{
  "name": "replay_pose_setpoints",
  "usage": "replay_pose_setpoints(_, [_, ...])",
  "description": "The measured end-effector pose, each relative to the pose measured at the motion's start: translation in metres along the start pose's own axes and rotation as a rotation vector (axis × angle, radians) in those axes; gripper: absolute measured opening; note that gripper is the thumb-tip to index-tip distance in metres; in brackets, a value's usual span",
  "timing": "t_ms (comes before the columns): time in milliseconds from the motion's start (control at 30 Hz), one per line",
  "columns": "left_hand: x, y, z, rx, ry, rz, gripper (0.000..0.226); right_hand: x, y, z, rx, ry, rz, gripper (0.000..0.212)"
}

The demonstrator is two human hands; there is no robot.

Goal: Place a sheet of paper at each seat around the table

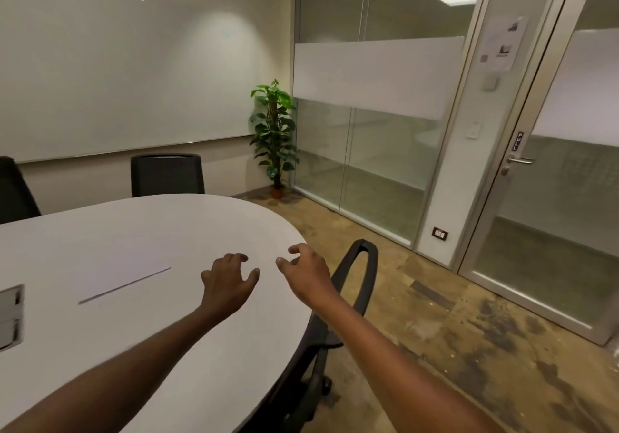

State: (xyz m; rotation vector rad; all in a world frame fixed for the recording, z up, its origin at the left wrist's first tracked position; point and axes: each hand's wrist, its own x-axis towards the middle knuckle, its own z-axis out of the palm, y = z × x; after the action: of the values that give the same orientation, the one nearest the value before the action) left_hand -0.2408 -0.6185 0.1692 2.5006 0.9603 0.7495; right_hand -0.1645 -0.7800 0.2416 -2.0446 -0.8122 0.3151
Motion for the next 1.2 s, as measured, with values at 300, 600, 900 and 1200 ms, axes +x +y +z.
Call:
replay_pose_setpoints(300, [0.065, 0.059, 0.048, 0.004, 0.045, -0.101, 0.040, 0.073, 0.025, -0.075, -0.044, -0.008, -0.058, 0.051])
replay_pose_setpoints(600, [0.178, 0.096, 0.136, 0.101, 0.080, -0.217, 0.040, 0.209, 0.090, -0.117, -0.075, -0.077, -0.106, 0.051])
replay_pose_setpoints(900, [0.330, 0.113, 0.215, 0.093, 0.232, -0.334, 0.041, 0.412, 0.125, -0.128, -0.170, -0.215, -0.258, 0.054])
replay_pose_setpoints(1200, [0.440, 0.126, 0.259, 0.215, 0.347, -0.502, 0.048, 0.584, 0.133, -0.115, -0.218, -0.387, -0.461, 0.066])
